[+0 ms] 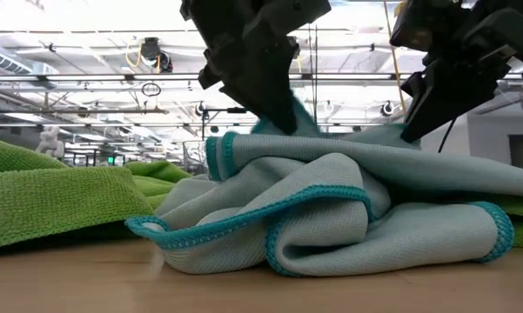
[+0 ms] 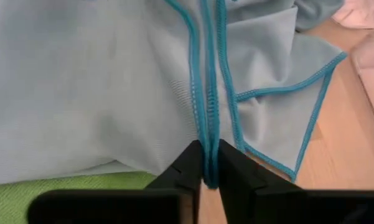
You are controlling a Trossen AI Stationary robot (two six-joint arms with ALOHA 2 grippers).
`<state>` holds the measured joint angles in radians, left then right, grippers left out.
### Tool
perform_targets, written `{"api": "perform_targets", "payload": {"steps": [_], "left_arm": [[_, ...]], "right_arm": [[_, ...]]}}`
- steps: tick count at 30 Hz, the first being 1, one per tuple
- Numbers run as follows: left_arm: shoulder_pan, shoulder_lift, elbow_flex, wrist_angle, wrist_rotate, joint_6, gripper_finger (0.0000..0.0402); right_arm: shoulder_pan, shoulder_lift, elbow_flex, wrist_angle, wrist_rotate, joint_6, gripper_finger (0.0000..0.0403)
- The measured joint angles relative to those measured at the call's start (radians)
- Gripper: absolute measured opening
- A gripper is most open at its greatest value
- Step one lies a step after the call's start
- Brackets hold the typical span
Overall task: Fold microfiber towels
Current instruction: Fold the top right blue microfiber towel
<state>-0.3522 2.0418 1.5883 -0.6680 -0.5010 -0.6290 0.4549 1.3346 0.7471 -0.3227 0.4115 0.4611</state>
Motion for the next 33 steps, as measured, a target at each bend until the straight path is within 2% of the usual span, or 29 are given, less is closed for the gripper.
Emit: {"api": "perform_targets", "payload": {"steps": [5, 9, 13, 19, 26, 33], "left_arm": [[0.0, 0.0, 0.0, -0.004, -0.023, -0.03, 0.0136], [0.0, 0.0, 0.0, -0.019, -0.026, -0.036, 0.017], [-0.012, -0.017, 0.001, -0.012, -0.047, -0.035, 0.0178], [-0.093, -0.045, 0.003, 0.029, -0.059, 0.069, 0.0163], [-0.212, -0.042, 0.002, 0.051, -0.069, 0.101, 0.0166], [-0.326, -0.013, 0.003, 0.108, -0.133, 0.22, 0.0232]], "right_arm": [[0.0, 0.0, 0.0, 0.001, 0.056, 0.001, 0.0112], [0.003, -0.002, 0.0, -0.005, 0.093, -0.011, 0.0152], [0.02, -0.022, 0.0, -0.035, 0.111, -0.007, 0.0168], [0.141, -0.032, -0.001, -0.033, 0.035, 0.027, 0.0168], [0.298, -0.026, -0.107, 0.297, 0.061, 0.029, 0.0169], [0.386, 0.048, -0.159, 0.555, 0.097, -0.033, 0.0169]]}}
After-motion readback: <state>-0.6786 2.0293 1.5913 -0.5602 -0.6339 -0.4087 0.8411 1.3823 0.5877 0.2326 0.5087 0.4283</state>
